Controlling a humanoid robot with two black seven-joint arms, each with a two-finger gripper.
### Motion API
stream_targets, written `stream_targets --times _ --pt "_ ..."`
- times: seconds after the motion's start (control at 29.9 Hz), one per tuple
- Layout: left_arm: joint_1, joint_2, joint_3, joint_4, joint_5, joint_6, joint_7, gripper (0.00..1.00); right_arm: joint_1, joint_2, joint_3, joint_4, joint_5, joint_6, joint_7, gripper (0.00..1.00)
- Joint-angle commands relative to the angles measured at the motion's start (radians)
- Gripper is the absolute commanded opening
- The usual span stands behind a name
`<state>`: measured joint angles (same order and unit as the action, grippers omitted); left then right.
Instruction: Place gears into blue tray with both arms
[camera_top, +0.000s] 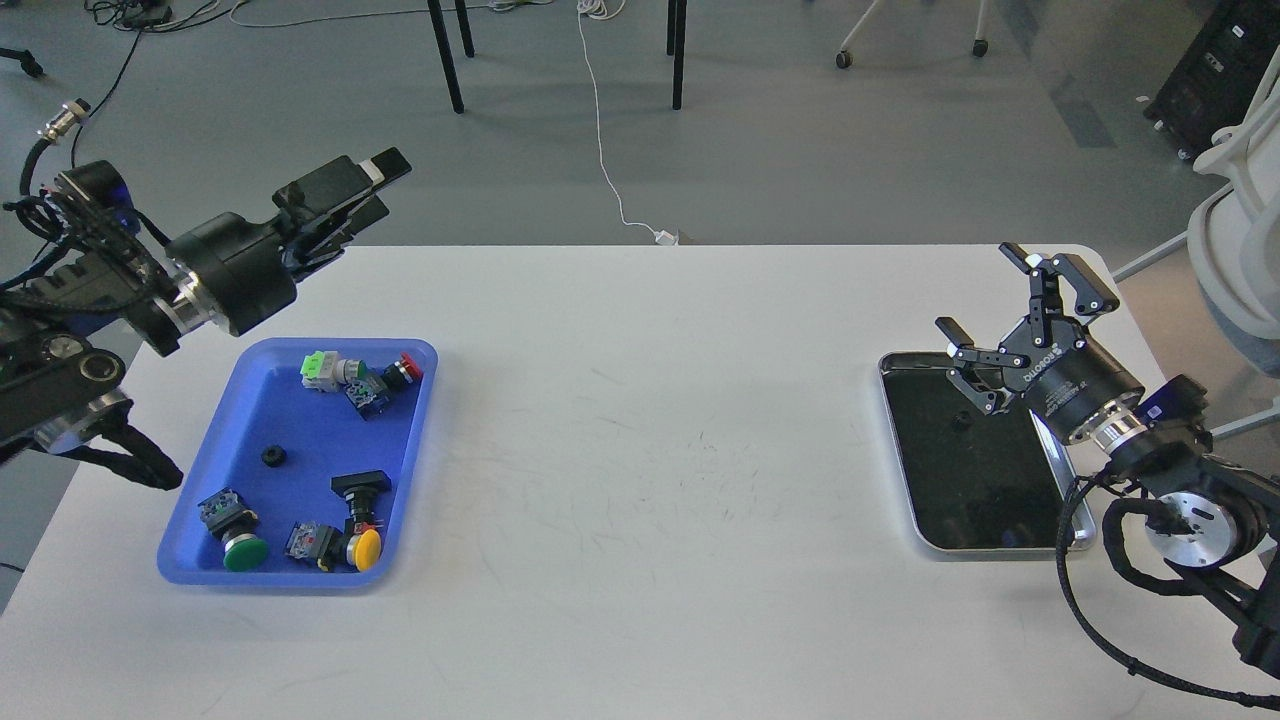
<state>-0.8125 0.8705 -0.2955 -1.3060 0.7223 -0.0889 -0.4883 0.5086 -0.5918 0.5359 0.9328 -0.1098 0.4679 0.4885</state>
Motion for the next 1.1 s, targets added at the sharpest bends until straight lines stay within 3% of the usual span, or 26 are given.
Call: stream_targets --times 0.0,0.43,0.6,0.84,0.94,1.07 --pt "0.042 -0.036 -0.051 -0.024 -0.112 -0.040 0.000 0.97 0.016 -0.013 -0.001 0.007 -0.097 0.000 0.000 0.97" --pt "0.398 -0.240 -0.416 -0.016 -0.256 -0.107 0.000 0.98 0.169 -0.154 -0.033 0.135 -0.693 0.000 0.000 0.97" --pt "0.423 -0.258 -0.447 -0.013 -0.291 -0.152 0.000 0.98 0.373 -0.195 -0.256 0.112 -1.054 0.000 0.000 0.98" --pt "0.424 -0.255 -0.453 -0.010 -0.290 -0.154 0.000 0.98 0.752 -0.206 -0.687 0.060 -1.280 0.000 0.000 0.99" --pt "0.424 -0.258 -0.458 -0.009 -0.288 -0.155 0.000 0.98 0.856 -0.174 -0.848 0.029 -1.416 -0.002 0.000 0.99" --pt "0.426 -0.260 -0.459 -0.009 -0.287 -0.155 0.000 0.98 0.869 -0.057 -0.918 -0.063 -1.515 -0.014 0.000 0.99"
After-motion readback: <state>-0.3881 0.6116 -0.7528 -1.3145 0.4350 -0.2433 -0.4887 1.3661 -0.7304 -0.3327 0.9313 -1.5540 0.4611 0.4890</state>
